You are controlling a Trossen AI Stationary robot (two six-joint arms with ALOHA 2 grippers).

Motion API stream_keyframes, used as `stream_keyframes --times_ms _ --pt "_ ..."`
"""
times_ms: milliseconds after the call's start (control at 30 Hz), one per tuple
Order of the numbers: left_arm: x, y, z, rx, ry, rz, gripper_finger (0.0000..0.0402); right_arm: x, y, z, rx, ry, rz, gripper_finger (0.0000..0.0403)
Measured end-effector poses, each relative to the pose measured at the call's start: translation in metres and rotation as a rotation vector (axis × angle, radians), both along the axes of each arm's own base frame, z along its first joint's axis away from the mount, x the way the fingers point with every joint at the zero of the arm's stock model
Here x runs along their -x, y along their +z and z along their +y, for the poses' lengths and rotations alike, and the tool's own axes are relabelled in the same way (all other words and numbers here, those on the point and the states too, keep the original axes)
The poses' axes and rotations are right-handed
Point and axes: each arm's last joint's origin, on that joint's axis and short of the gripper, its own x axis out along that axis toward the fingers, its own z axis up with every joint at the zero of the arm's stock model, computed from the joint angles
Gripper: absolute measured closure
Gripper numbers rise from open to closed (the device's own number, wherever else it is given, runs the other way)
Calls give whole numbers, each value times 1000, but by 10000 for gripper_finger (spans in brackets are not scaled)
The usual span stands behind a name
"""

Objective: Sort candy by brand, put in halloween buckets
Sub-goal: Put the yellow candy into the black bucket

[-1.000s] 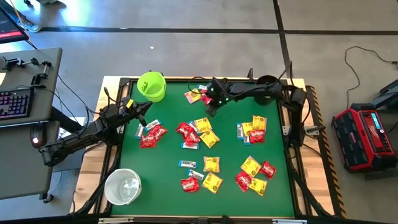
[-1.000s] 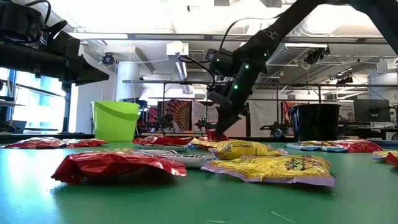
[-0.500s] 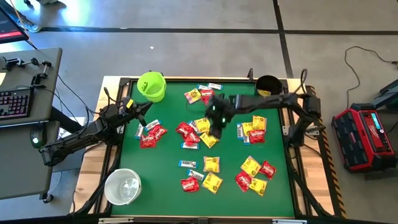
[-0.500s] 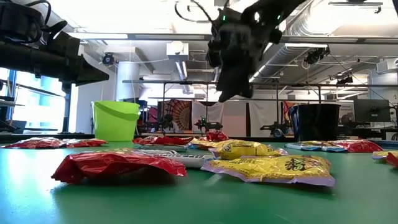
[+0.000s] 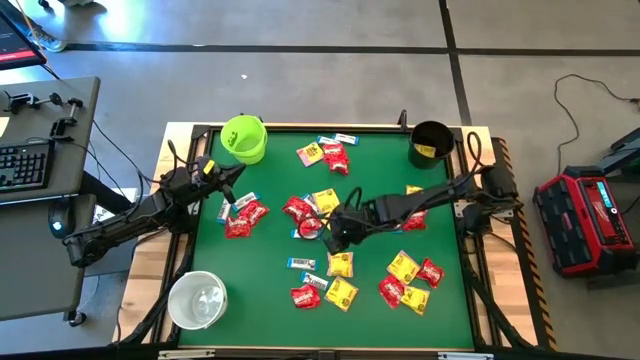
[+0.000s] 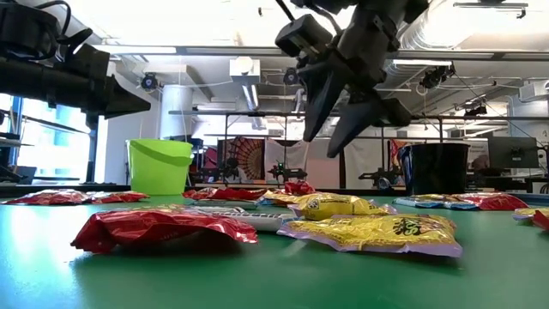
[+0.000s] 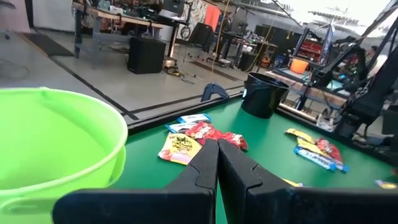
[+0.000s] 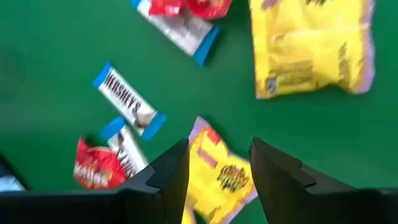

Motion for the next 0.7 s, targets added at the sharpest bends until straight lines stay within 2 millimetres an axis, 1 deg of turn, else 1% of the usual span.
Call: stream_keyframes --times_ms 67,100,200,300,400,500,567,700 --pt "0 0 0 29 -6 -18 401 -1 0 1 21 45 -14 247" --pt "0 0 0 38 -7 -23 401 -1 1 0 20 100 -21 247" --pt "0 0 0 33 -7 -16 401 -2 1 -3 19 289 -36 247" --pt "0 -1 0 7 -10 5 401 -2 1 -3 58 512 -73 247" --pt "-1 -1 0 19 -9 0 401 -2 1 -4 109 661 -103 247" --pt "-1 -1 0 21 -9 3 401 -3 -6 -5 124 733 -95 247" --pt "-1 -1 0 21 -9 2 401 -5 -15 -5 122 774 -77 247" --pt "-1 -1 0 21 -8 2 401 -10 -30 -4 128 805 -60 247"
